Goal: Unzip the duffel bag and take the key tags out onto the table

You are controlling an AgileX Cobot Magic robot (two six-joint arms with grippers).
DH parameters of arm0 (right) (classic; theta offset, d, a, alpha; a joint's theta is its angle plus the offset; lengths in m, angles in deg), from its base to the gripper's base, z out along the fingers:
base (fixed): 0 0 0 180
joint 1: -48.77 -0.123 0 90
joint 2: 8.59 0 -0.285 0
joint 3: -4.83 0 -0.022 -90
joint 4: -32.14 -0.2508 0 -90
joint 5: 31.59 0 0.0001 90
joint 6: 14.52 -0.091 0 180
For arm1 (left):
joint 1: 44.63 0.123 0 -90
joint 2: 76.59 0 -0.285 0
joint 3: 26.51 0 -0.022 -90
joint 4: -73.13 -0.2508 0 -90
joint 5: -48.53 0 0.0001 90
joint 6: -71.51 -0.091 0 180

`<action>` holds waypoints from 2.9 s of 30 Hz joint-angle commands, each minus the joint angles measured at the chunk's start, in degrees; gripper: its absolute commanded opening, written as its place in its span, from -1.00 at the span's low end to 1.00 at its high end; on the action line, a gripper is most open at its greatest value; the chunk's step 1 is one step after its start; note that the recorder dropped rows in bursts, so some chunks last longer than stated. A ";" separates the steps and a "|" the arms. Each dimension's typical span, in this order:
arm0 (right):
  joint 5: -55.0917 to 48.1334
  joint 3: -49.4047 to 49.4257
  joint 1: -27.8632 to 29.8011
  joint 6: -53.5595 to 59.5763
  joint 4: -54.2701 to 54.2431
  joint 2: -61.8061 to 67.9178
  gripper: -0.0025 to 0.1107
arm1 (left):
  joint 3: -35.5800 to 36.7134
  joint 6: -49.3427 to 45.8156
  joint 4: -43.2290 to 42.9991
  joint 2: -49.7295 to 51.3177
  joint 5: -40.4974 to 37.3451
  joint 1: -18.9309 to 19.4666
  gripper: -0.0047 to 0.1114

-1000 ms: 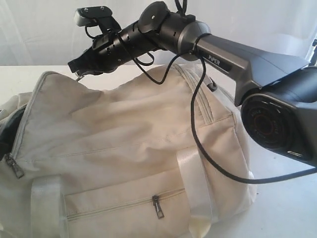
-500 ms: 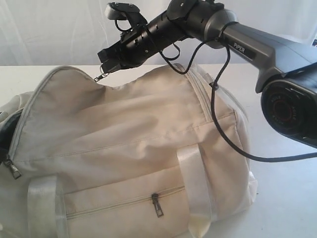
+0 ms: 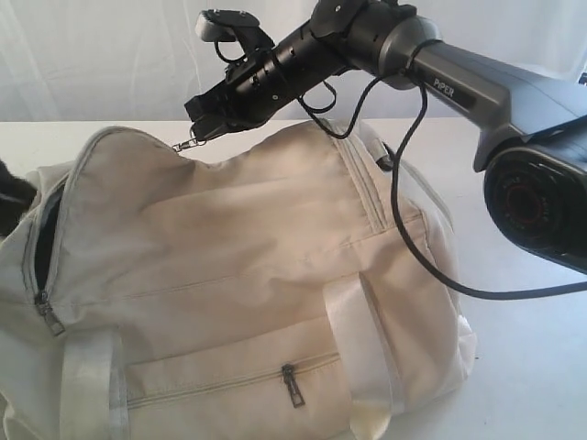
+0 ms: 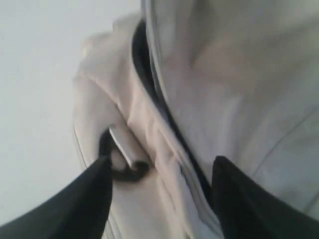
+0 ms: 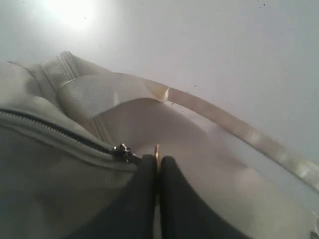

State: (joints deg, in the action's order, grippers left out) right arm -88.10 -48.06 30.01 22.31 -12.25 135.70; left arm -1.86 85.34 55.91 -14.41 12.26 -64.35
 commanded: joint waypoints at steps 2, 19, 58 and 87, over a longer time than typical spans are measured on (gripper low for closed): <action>-0.74 -0.62 -1.23 1.81 0.53 -0.77 -0.96 | -7.02 -0.75 -3.97 8.11 2.29 0.23 0.14; -1.70 -0.62 -1.22 3.01 0.53 -0.77 -0.96 | -27.42 -6.37 -5.48 39.91 1.64 3.00 0.14; -4.23 -0.62 8.01 -1.03 8.88 -6.63 -0.96 | -27.42 -6.34 -5.73 36.95 -13.25 3.00 -0.92; -13.45 4.95 17.06 -6.50 16.00 -14.67 -0.96 | -27.42 -8.26 -5.86 36.95 -13.35 3.00 -0.92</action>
State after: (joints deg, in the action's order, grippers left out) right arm -103.16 -45.24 45.20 16.18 -0.59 123.43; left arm -29.25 77.64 51.38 23.36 2.58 -61.44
